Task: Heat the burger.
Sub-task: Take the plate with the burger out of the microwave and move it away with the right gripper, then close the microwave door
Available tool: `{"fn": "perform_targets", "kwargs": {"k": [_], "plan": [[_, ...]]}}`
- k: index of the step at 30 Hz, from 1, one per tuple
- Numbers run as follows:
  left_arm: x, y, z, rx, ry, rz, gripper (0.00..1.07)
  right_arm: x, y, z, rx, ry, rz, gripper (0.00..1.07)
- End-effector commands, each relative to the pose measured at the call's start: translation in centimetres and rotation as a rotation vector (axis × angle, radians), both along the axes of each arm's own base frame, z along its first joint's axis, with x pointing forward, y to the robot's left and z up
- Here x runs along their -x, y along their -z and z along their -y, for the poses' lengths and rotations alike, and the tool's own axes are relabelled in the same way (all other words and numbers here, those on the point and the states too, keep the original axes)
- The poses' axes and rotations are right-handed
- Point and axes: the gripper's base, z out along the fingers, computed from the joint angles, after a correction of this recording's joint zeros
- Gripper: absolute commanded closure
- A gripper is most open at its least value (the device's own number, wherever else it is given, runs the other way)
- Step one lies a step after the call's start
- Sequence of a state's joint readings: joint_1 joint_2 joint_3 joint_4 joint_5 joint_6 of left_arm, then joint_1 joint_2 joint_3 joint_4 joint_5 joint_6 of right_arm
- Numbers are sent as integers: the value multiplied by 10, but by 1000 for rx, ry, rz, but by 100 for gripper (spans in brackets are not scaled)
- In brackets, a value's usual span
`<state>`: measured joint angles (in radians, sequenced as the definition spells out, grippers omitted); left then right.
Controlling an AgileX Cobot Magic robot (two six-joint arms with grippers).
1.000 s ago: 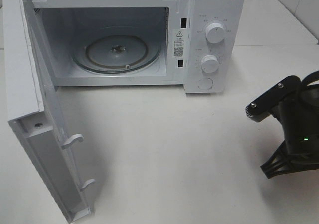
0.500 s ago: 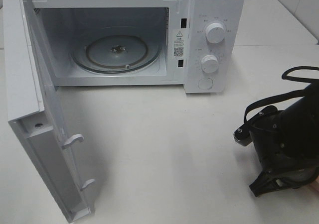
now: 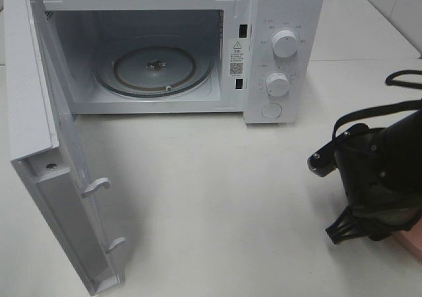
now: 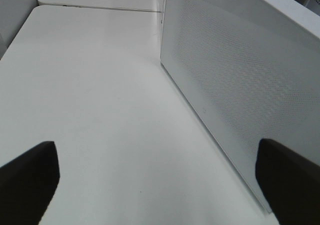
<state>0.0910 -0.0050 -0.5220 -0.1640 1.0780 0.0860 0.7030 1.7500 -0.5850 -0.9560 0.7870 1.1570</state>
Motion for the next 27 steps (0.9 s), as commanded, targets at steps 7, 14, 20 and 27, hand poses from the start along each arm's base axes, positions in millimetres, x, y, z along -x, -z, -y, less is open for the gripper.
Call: {"fn": "perform_targets", "kwargs": {"k": [7, 14, 20, 27], "plan": [[3, 0, 0, -1, -4, 29, 7, 17, -75, -10, -278, -112, -44, 47], [3, 0, 0, -1, -4, 29, 7, 41, -117, -7, -466, -262, -47, 29], [3, 0, 0, -1, -4, 29, 7, 81, -151, 8, -619, -356, -65, 23], [3, 0, 0, -1, -4, 29, 7, 109, -172, 30, -675, -400, -2, 26]]}}
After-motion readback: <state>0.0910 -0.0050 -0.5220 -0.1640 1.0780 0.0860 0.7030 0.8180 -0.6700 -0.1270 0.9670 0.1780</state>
